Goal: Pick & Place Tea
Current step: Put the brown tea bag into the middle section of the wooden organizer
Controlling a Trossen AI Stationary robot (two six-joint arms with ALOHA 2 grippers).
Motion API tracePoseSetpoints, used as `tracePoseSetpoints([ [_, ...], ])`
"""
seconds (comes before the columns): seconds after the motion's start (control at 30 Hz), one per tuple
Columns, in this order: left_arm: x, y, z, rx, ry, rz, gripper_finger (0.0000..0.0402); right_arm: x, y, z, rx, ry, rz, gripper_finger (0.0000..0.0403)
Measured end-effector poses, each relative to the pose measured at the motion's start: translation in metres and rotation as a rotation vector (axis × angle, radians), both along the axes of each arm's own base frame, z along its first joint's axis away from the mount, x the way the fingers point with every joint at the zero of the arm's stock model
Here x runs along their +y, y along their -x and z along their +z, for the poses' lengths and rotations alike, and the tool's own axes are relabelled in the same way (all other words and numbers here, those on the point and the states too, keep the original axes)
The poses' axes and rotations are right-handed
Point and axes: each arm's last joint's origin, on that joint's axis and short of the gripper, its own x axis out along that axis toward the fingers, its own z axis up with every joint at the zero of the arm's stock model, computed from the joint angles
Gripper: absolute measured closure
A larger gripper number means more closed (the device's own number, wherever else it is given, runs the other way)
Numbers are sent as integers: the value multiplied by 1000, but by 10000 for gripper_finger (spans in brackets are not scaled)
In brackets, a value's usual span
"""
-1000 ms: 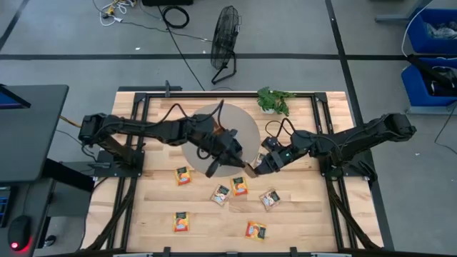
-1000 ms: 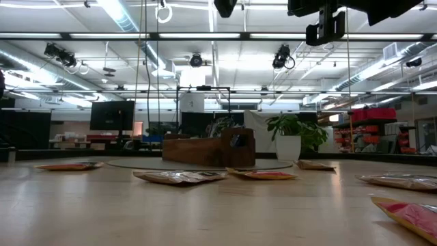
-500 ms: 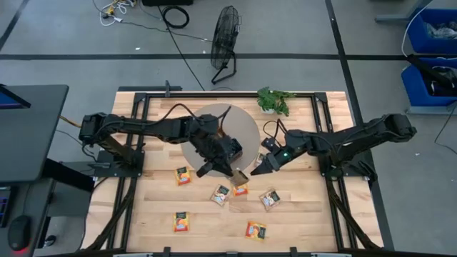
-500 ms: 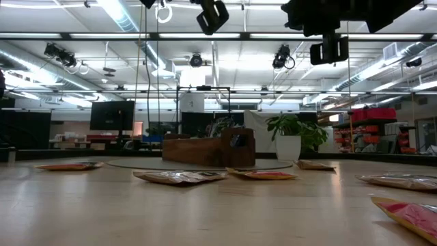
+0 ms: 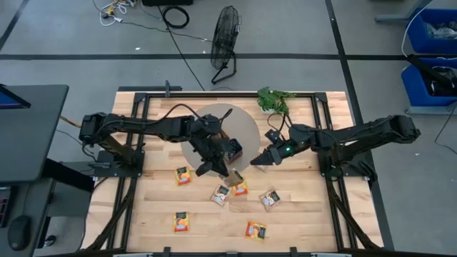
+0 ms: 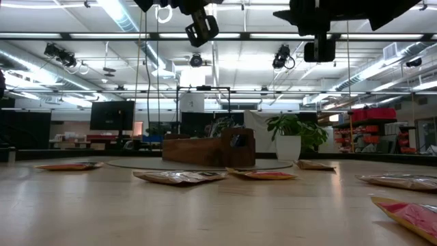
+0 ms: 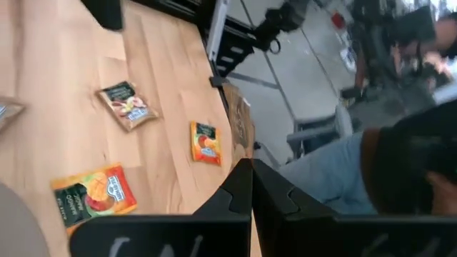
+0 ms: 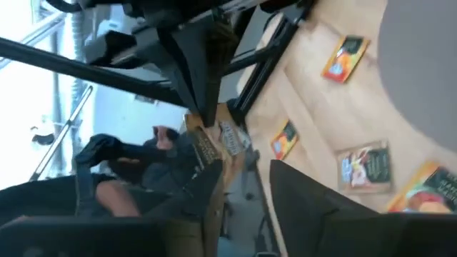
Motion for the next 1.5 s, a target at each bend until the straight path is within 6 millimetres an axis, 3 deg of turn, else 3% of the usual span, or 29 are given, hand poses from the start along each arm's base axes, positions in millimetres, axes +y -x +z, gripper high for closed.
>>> tracePoseSetpoints([
  [0.27,17,0,0,57,69,92,400,-2,-4,9,-45,145,-58,188],
  [0.47,25,0,1,73,92,127,400,-4,-14,31,2,301,-41,168],
  [0.7,27,0,1,83,110,142,400,-3,-25,43,43,385,-4,186],
  [1.17,27,-1,4,73,147,141,400,1,-38,33,67,353,47,201],
  [1.5,29,-1,5,68,147,147,400,3,-38,34,52,331,93,310],
])
